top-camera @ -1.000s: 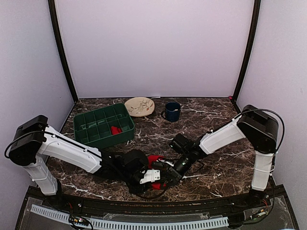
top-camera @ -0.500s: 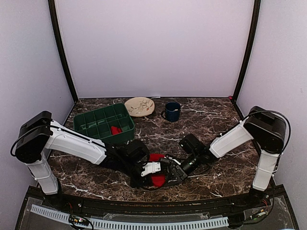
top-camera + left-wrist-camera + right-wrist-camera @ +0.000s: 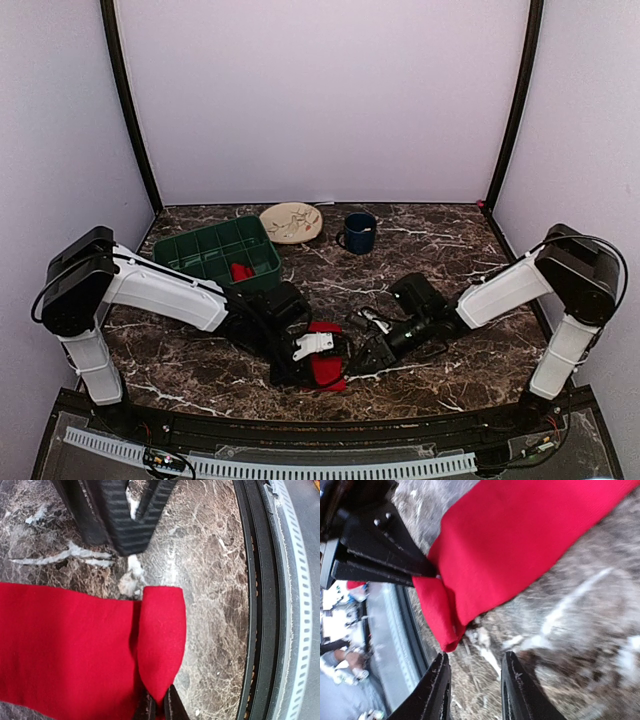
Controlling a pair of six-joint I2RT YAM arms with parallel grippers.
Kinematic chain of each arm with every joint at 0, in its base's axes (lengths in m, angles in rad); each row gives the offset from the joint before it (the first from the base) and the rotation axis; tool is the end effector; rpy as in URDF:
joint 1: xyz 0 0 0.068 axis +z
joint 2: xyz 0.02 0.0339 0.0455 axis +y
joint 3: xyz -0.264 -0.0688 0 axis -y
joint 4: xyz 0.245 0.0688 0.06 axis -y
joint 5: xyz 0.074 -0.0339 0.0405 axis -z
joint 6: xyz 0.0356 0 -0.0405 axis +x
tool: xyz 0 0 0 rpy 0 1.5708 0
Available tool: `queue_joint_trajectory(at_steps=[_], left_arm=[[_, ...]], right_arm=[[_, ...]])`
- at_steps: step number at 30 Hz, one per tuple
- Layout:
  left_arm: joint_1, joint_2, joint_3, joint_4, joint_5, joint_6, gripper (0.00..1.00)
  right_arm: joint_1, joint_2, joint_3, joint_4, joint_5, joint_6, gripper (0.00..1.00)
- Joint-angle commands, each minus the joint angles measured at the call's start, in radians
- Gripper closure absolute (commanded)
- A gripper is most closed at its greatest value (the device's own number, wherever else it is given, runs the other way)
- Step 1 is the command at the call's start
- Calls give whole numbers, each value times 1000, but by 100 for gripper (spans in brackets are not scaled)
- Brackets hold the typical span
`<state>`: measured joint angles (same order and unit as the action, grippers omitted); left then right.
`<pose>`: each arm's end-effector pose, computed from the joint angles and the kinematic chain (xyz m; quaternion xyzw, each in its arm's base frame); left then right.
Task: Roll the socks
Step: Roll the sock at the center of the board.
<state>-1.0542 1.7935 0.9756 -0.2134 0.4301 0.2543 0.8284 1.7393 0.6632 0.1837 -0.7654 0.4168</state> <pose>0.1571 -0.3067 0.1420 0.6182 0.7126 -0.2908 0.1597 0.1819 0.2347 0.1090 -0.3004 0.8310 0.4661 0.0454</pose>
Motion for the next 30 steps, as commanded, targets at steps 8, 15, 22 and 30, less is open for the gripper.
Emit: queue_joint_trajectory(at_steps=[8,15,22,30], left_arm=[[92,103,111,-182,216,-36,100],[140,186,177,-261,327,-39,100],[171,231,199,-298,411,-47,100],[186,273,234,-347,451,-28,100]], right_arm=[[25,-253,-98,-49,426,-99,72],[146,-314,-112,-71,627,-163,79],[275,-362,-96,-93,779,-242,84],[391,-309,-20,-156,834,-362,81]])
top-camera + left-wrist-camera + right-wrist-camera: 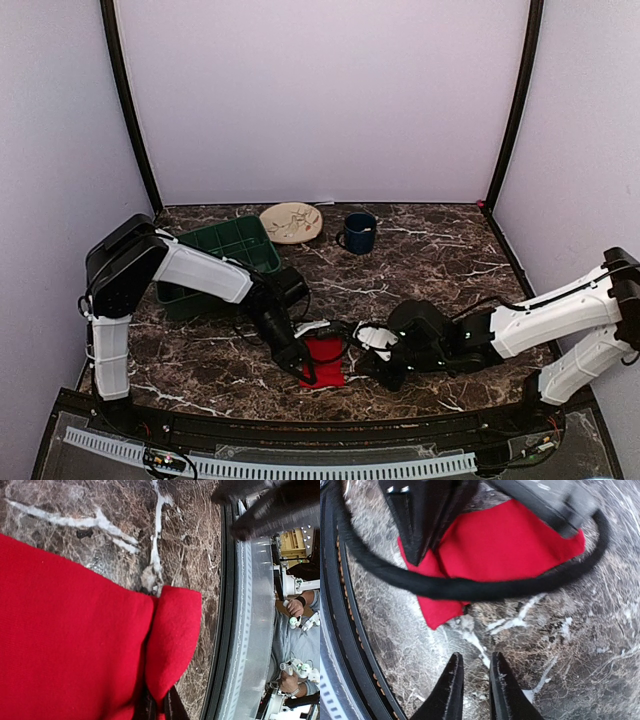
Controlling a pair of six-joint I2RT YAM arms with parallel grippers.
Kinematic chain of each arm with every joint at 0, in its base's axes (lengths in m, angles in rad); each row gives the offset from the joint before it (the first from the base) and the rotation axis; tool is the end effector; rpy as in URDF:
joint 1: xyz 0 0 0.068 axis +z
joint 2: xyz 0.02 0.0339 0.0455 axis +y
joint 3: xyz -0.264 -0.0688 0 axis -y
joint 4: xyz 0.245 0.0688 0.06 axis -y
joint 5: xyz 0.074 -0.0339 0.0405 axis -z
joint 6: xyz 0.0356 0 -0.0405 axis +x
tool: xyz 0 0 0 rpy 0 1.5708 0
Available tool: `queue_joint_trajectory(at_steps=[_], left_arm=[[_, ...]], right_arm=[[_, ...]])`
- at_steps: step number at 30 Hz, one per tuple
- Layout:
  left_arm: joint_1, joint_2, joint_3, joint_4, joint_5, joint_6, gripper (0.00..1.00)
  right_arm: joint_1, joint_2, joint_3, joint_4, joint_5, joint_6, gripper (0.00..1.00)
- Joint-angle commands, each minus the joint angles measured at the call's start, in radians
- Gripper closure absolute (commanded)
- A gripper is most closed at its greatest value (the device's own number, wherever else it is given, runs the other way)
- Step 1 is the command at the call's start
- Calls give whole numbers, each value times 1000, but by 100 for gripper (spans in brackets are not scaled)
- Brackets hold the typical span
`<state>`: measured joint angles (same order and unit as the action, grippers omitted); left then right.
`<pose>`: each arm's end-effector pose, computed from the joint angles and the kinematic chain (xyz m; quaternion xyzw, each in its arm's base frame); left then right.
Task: Roll the socks
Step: Roll the sock at the center of the board.
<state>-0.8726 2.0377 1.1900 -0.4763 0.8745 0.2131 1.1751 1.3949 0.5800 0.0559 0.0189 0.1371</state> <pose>0.2167 -0.3007 0.1114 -0.5090 -0.7429 0.4337 0.0306 0.1028 0.2443 0.1609 -0.4525 0.7996 0.2340 0.3181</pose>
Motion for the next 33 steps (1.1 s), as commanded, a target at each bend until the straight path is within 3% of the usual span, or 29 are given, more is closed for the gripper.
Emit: queue_joint_trajectory(at_steps=[1,20,28,33], left_arm=[[6,33,22,-89,11,14,100],[21,90,58,-142,51,45,100],[24,96,63,-154,64,54,100],[27,98,66,-159,69,57,100]], right_arm=[[57,51,77,-38,54,-97,80],[146,256,254,-109,64,-236,64],[147,308,293,-118,87,-275,64],[146,319,294,-119,84,-281,70]])
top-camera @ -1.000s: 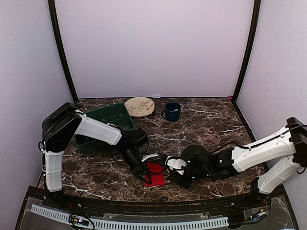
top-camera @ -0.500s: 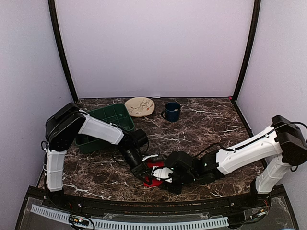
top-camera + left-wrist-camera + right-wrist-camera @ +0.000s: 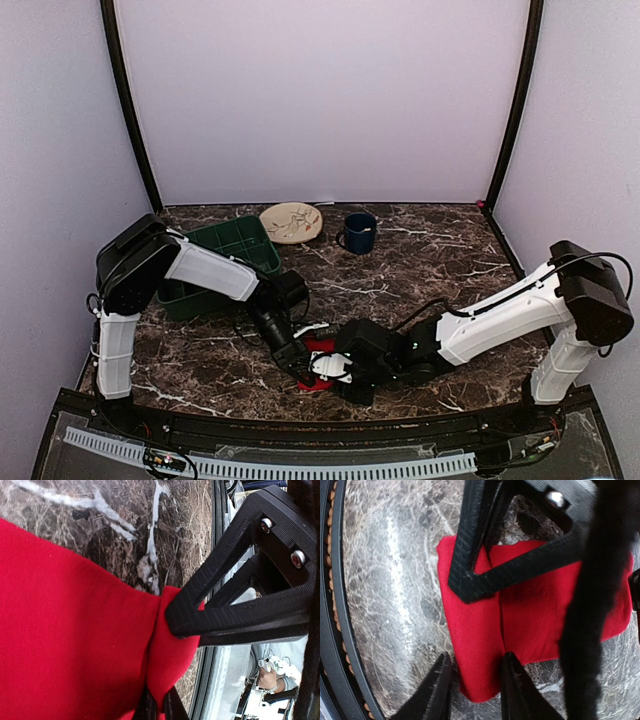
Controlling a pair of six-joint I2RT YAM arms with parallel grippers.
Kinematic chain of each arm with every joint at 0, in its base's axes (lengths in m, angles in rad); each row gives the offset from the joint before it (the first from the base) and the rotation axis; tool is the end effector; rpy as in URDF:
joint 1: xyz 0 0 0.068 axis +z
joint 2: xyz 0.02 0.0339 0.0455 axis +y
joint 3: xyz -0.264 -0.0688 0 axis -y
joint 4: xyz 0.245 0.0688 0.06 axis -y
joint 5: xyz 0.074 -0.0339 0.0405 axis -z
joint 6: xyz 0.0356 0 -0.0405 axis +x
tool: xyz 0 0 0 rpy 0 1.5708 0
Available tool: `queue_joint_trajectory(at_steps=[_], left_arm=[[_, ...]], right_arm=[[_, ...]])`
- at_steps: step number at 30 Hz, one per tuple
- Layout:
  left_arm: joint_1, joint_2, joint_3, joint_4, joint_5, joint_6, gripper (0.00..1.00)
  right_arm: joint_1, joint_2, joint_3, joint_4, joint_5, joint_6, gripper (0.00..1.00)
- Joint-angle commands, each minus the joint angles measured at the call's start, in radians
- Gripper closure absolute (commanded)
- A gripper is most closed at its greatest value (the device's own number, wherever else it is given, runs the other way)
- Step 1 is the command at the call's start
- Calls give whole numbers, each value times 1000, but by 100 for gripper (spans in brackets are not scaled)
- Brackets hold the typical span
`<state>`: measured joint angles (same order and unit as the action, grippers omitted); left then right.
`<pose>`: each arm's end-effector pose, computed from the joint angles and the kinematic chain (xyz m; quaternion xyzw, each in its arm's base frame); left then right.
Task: Roll the socks
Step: Roll the sock at the center of the board.
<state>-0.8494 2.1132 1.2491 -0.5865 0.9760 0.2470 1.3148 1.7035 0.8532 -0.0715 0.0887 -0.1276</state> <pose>0.2237 -0.2990 0.0990 -0.4835 -0.7378 0.4627 0.0882 0.0861 0.3163 0.1434 -0.6146 0.7205 0.1433 0.2875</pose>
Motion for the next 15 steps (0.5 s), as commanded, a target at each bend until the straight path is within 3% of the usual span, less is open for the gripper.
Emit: queue_joint_trajectory(at_steps=[1,4,15], left_arm=[[4,24,6,-47,-32,24,100],[6,26,7,-46,-28,23,100],[9,26,15,-50,-37,15,100]], right_arm=[[6,10,18,9,15,-17,73],[7,14,15,11,13,-14,83],[3,48,11,14,-9,-5,100]])
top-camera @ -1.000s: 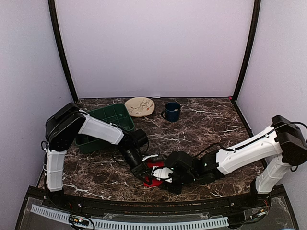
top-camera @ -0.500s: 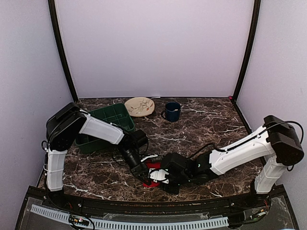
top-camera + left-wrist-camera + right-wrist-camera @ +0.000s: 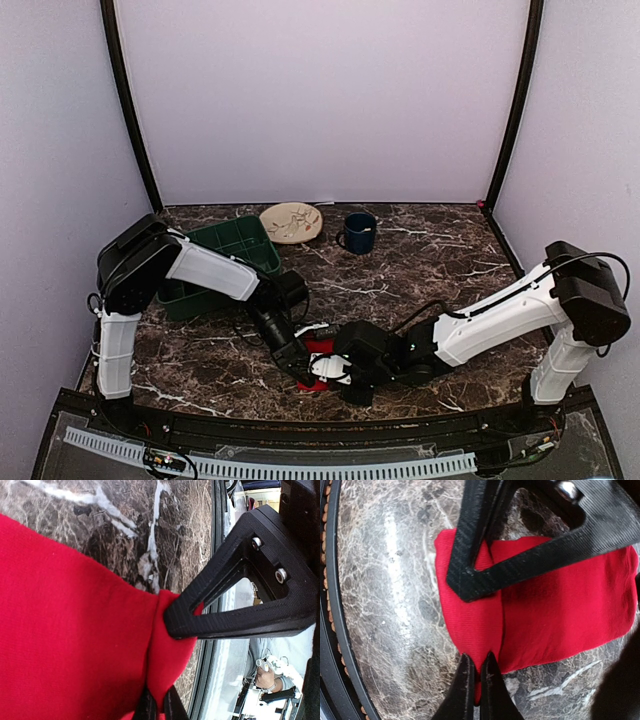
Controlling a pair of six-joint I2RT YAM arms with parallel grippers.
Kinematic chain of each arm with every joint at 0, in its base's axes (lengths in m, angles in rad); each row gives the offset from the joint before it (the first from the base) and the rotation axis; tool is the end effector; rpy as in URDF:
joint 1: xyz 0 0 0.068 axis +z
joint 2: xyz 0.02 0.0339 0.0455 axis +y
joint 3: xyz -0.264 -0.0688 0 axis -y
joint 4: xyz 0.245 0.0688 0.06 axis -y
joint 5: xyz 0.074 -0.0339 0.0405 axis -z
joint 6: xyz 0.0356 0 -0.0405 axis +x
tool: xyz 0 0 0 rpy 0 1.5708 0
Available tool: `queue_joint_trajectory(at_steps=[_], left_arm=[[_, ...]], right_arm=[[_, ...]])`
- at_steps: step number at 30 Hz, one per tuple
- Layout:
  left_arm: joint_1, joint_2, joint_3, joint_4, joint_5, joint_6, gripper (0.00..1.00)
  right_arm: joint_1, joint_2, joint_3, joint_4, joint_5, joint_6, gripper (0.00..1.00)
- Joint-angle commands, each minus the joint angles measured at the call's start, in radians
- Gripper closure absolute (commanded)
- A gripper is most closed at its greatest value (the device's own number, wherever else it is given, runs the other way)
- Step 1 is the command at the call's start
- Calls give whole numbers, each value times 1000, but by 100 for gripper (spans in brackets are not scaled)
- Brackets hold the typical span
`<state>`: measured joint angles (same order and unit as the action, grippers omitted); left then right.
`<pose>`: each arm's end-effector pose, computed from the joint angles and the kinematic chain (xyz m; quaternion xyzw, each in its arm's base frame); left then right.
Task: Roll the socks
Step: Roll the sock at the center of the board.
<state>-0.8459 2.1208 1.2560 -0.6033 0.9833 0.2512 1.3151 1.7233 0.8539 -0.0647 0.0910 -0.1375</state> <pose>0.2246 -0.2983 0.0978 -0.4798 -0.7386 0.4640 0.0949 0.0864 0.3176 0.1380 -0.6194 0.7188 0.1377 0.2840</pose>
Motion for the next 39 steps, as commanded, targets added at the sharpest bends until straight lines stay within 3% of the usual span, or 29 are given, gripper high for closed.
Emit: queue_joint_trajectory(at_steps=[1,9,15,32,39], left_arm=[[5,17,8,-31,-53,5,100],[13,-18,-16,7,-112,-56,72],[39,-93,-95,98,-154,-122,64],[92,-182,-218,181,-360,-188,58],[105,-247,-252,225,-351,-203,58]], right_arm=[[1,30,8,7,-14,8,100],[-23,17,1,10,-54,25,100],[-43,9,-4,14,-78,34,100],[-63,4,-22,33,-106,82,100],[-94,7,-17,27,-152,109,100]])
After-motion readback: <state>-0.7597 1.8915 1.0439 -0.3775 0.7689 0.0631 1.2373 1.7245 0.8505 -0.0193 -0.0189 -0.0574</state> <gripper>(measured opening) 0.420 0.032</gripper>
